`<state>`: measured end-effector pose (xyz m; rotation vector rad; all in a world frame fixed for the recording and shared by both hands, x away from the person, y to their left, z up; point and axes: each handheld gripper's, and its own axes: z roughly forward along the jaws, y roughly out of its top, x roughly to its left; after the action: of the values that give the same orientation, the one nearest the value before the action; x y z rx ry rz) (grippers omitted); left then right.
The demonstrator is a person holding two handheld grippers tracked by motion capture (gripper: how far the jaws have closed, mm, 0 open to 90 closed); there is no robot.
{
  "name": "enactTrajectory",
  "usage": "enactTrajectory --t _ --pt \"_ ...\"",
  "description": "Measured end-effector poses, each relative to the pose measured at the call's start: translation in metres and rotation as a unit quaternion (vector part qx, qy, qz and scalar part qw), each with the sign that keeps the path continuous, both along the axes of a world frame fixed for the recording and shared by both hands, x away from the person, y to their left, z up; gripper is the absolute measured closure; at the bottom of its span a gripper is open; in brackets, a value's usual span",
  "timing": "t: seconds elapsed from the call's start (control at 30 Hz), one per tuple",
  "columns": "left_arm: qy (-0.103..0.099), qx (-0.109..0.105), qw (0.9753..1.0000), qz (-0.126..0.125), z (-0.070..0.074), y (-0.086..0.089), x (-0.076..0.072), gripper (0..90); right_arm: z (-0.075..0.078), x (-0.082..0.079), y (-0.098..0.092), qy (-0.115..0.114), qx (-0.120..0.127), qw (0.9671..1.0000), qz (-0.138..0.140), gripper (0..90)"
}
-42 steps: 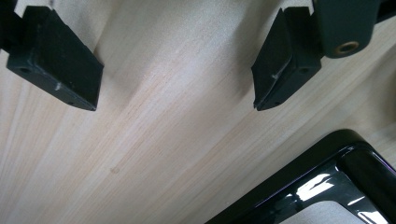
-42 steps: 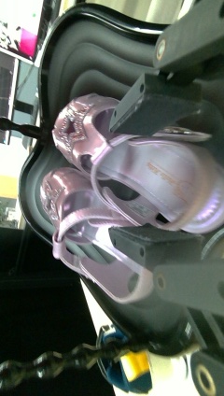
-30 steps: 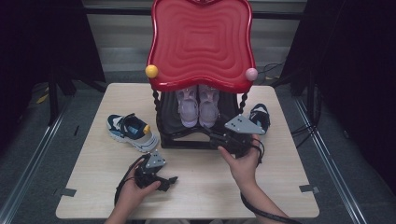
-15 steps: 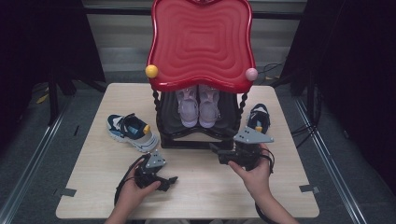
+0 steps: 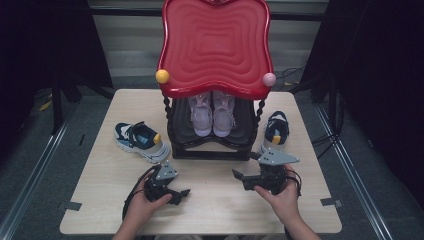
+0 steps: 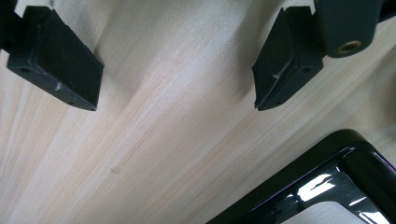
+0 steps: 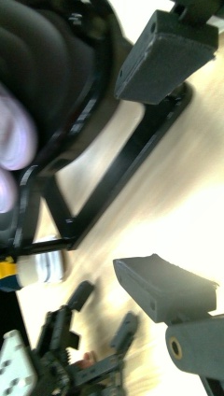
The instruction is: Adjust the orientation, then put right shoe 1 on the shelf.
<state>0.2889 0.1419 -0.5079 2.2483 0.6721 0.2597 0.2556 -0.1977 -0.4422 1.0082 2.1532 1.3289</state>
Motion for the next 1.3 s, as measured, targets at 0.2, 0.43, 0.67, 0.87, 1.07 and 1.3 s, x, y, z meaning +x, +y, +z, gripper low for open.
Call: enactTrajectory --t 0.2,0.43,0.67,0.87,1.07,1.3 --pt "0.0 0.0 1.0 0.0 0.0 0.0 0.0 15.2 -0.018 -0.004 -0.016 0.026 0.005 0.9996 0.013 13.3" --pt "-0.001 0.0 1.0 0.0 0.0 0.0 0.0 15.3 -0.04 -0.011 -0.033 0.058 -0.003 0.9979 0.027 13.4" --pt "-0.001 0.0 1.0 0.0 0.0 0.0 0.0 15.2 -0.059 -0.012 -0.038 0.092 -0.035 0.9947 0.032 13.5" --pt "-0.001 0.001 1.0 0.0 0.0 0.0 0.0 15.2 -0.067 -0.011 -0.038 0.109 -0.06 0.9916 0.036 13.6" --pt "0.0 -0.002 1.0 0.002 0.0 0.0 0.0 15.2 -0.068 -0.011 -0.036 0.108 -0.087 0.9896 0.039 13.1" --pt "0.0 -0.002 1.0 0.002 0.0 0.0 -0.001 15.1 -0.068 -0.012 -0.034 0.104 -0.097 0.9887 0.047 11.8"
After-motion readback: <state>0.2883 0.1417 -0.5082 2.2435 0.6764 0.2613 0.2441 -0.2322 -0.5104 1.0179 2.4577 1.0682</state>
